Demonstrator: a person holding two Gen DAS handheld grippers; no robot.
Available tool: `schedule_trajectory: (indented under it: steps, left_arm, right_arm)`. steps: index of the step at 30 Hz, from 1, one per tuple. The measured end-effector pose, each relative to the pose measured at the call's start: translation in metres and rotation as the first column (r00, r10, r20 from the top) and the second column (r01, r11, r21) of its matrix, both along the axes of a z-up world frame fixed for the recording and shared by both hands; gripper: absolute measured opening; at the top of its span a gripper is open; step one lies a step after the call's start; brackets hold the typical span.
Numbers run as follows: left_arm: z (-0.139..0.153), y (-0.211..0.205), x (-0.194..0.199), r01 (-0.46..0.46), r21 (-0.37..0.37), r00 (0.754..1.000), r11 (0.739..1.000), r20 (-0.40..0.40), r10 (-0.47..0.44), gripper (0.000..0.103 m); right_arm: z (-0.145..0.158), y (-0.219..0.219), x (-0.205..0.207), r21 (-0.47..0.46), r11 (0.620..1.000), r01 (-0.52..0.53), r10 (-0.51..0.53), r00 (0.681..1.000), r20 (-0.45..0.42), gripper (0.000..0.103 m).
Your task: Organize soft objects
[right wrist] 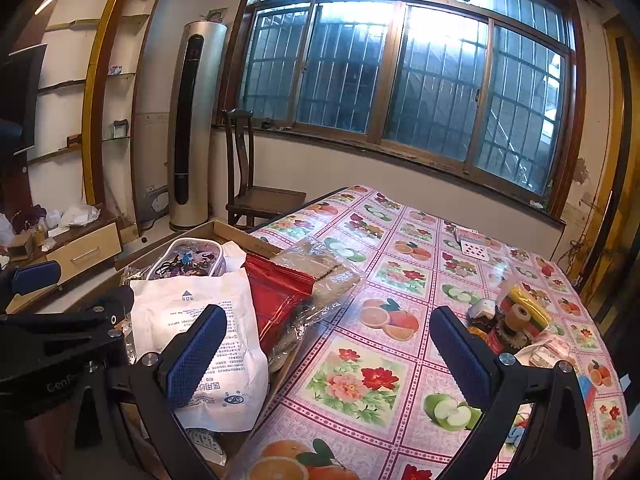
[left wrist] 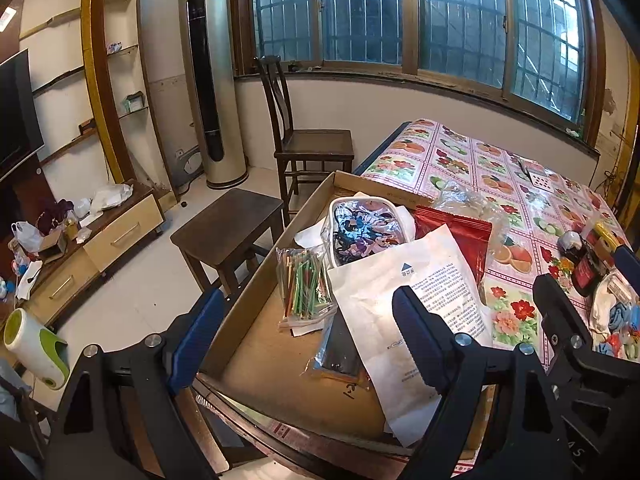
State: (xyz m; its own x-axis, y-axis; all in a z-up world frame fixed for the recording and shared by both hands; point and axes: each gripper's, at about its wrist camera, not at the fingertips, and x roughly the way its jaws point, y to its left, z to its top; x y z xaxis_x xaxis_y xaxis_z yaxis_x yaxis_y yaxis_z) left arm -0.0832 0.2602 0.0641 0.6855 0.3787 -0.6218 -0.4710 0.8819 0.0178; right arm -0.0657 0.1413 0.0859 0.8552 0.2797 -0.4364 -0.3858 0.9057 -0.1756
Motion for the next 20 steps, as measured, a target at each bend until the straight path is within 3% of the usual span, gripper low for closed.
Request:
schedule_trajectory:
  steps: [9,13,20]
  left_arm:
    - [0.001,-0.009,0.006,0.028,0.012,1.0,1.0,0.006,-0.029,0.087]
    - [0.002,-0.009,0.007,0.032,0.009,0.999,0.999,0.015,-0.032,0.094]
    - [0.005,-0.014,0.005,0.043,0.046,0.998,0.998,0.042,-0.045,0.098]
  right_arm:
    - [-0.004,-0.012,0.002,0.015,1.0,0.01,-0.01,1.0,-0.01,0.102]
    - [-0.003,-0.015,0.001,0.023,1.0,0.017,-0.017,1.0,-0.011,0.102]
    - [-0.001,-0.021,0.001,0.037,0.999,0.022,-0.022,1.0,-0.006,0.102]
